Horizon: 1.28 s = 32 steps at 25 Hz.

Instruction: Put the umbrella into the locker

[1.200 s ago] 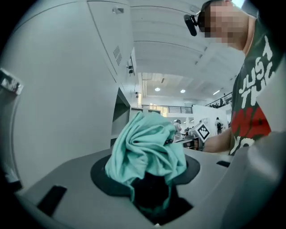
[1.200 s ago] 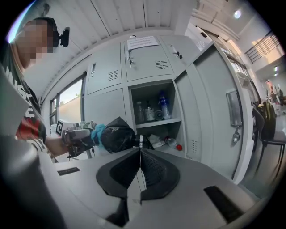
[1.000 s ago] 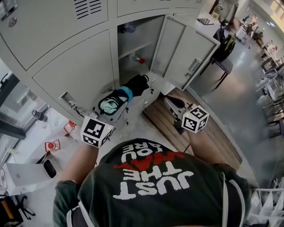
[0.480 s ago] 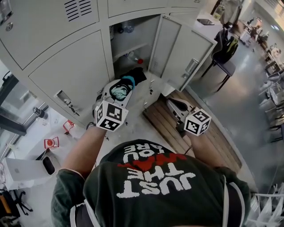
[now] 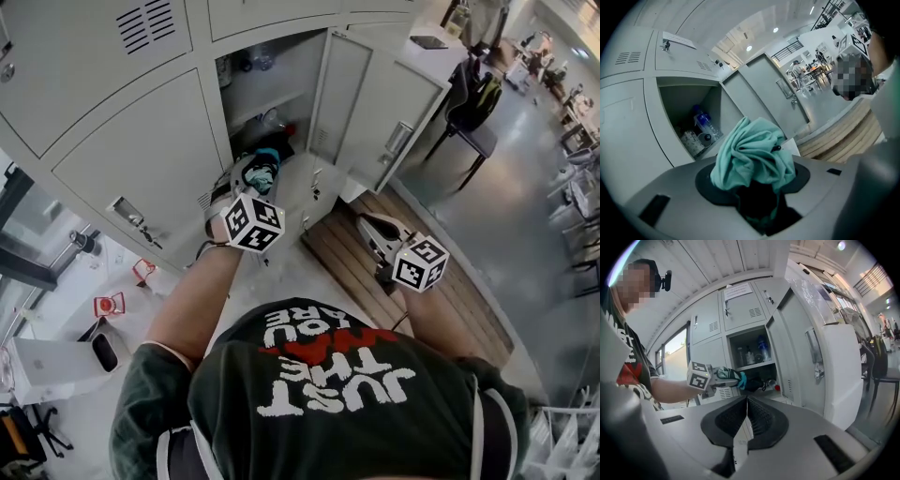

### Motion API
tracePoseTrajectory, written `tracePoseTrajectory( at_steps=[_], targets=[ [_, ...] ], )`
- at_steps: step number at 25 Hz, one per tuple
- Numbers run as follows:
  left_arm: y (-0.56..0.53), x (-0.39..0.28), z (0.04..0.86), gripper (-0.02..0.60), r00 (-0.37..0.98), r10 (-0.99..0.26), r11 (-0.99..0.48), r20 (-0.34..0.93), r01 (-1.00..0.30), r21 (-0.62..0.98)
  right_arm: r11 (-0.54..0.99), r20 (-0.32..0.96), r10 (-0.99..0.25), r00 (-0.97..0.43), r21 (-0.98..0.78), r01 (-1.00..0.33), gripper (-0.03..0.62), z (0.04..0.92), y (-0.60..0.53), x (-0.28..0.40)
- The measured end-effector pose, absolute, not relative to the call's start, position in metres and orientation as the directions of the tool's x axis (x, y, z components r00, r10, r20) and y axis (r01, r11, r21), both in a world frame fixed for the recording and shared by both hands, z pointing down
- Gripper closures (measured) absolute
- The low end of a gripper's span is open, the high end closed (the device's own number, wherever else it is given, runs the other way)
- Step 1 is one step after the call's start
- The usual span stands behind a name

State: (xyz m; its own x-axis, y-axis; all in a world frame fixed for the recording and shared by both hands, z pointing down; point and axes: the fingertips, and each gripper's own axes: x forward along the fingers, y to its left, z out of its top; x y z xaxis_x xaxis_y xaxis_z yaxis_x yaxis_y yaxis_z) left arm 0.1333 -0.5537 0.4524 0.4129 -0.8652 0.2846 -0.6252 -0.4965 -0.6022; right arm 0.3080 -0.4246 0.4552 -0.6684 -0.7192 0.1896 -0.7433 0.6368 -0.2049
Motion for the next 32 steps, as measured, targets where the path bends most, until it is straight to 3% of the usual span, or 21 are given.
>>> tracePoseTrajectory(
  at_steps=[19, 32],
  targets=[
    [-0.634, 0.160, 0.456, 0.360, 0.276, -0.927, -0.375, 0.254, -0.673, -0.637, 0.597, 0.224, -0.736, -0.639, -0.230, -0.769, 0.559, 0.473, -0.411, 0.346],
    [-0.693, 0.154, 0.457, 0.359, 0.208, -0.955, -0.290, 0.212, -0.808, -0.514, 0.557, 0.254, -0.754, -0.607, -0.244, -0.794, 0.559, 0.482, -0.403, 0.366]
  ],
)
